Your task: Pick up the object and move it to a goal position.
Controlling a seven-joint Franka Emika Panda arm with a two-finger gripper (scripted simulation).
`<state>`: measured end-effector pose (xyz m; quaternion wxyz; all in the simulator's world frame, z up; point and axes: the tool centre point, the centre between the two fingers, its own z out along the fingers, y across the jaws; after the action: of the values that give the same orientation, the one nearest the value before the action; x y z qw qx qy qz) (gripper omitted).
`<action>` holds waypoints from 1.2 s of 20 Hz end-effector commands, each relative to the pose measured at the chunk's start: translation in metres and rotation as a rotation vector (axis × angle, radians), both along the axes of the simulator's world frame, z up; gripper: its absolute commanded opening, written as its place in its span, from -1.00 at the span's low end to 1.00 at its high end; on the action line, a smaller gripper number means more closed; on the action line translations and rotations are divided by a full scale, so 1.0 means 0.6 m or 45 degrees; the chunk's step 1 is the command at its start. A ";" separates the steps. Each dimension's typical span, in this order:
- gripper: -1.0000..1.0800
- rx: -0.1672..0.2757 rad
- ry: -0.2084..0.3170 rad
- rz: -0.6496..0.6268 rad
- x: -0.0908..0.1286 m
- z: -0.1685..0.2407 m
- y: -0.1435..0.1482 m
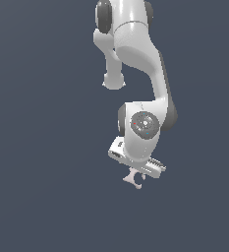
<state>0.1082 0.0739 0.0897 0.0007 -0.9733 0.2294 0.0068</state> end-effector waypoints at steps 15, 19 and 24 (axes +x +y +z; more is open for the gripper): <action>0.92 -0.006 -0.015 -0.132 0.033 -0.029 0.029; 0.92 -0.006 -0.015 -0.132 0.033 -0.045 0.029; 0.92 -0.006 -0.016 -0.135 0.032 -0.090 0.029</action>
<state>0.1282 0.0914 0.0448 0.0002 -0.9599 0.2804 -0.0003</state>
